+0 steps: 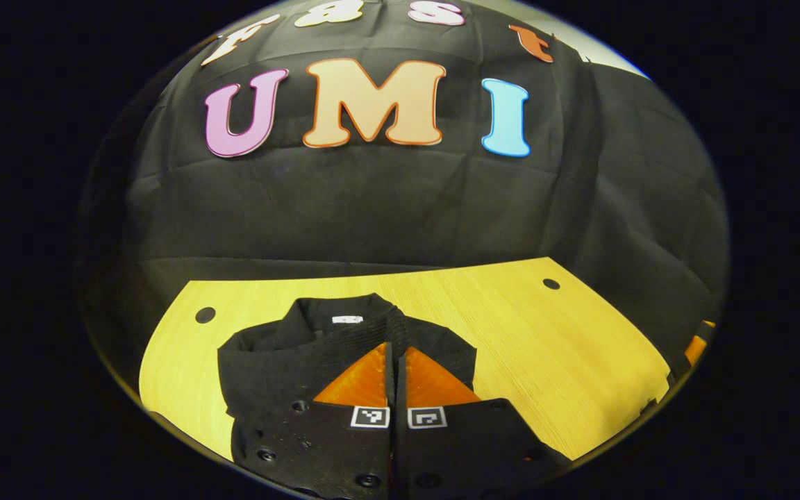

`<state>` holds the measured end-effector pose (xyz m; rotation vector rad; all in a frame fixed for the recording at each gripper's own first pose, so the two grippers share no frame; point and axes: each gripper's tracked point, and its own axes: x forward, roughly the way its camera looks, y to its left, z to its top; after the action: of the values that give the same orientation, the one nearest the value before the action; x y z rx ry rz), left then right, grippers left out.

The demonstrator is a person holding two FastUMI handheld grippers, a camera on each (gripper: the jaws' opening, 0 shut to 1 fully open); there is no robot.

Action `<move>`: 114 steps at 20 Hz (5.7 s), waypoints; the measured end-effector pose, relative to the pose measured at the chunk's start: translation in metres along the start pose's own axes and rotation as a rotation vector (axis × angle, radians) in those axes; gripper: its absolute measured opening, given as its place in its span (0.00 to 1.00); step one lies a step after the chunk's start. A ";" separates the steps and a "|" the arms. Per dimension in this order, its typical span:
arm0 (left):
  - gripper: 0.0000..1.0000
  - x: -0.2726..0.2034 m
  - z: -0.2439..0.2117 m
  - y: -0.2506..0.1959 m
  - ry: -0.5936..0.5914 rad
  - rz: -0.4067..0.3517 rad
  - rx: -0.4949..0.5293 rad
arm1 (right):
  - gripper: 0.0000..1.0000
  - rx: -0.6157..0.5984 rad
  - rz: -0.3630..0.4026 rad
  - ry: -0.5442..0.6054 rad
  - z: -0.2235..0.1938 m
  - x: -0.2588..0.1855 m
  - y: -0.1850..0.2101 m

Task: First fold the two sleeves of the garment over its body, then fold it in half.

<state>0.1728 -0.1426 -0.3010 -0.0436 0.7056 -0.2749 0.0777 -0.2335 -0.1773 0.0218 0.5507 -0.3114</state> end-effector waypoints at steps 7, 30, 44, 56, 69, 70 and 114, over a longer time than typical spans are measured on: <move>0.08 0.031 -0.021 -0.024 0.051 -0.028 -0.009 | 0.99 0.005 -0.014 0.020 -0.011 -0.008 -0.016; 0.93 -0.243 -0.109 0.128 -0.063 0.267 -0.089 | 0.99 -0.132 0.267 0.069 -0.073 -0.051 0.114; 0.94 -0.263 -0.270 0.150 0.259 0.327 -0.167 | 0.99 -0.236 0.248 0.347 -0.197 -0.065 0.106; 0.92 -0.253 -0.303 0.144 0.278 0.238 -0.140 | 0.97 -0.247 0.272 0.514 -0.253 -0.065 0.107; 0.00 -0.246 -0.299 0.122 0.190 0.146 -0.337 | 0.03 -0.228 0.316 0.482 -0.258 -0.070 0.130; 0.00 -0.247 -0.297 0.120 0.200 0.159 -0.297 | 0.03 -0.221 0.329 0.488 -0.257 -0.070 0.130; 0.00 -0.098 0.014 0.222 -0.147 0.148 -0.221 | 0.02 -0.025 0.440 0.061 0.053 0.093 0.271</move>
<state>0.1633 0.0958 -0.2574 -0.2189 0.5875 -0.0500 0.2602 -0.0076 -0.1970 0.1271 0.5939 0.1255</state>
